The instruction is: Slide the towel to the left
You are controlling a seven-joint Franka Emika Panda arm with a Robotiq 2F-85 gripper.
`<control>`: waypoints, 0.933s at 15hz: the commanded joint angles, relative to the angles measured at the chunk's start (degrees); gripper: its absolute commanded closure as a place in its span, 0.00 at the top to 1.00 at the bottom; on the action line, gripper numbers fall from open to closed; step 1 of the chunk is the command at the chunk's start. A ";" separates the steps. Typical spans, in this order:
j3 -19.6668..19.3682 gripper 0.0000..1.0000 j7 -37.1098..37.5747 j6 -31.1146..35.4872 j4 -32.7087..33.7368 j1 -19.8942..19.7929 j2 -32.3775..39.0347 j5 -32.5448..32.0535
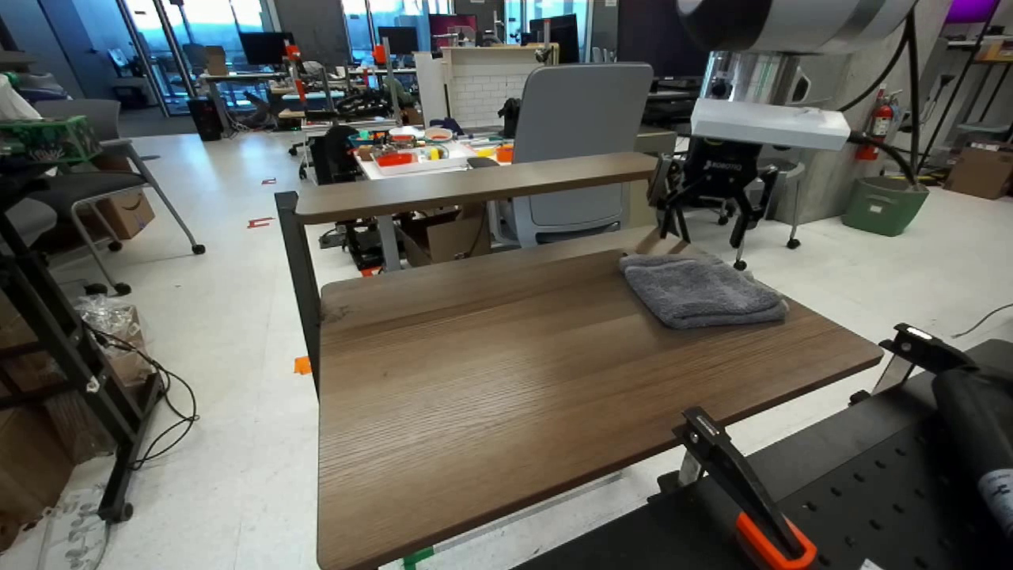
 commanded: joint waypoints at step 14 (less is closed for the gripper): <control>3.37 1.00 -3.96 0.23 11.49 -3.82 15.32 5.76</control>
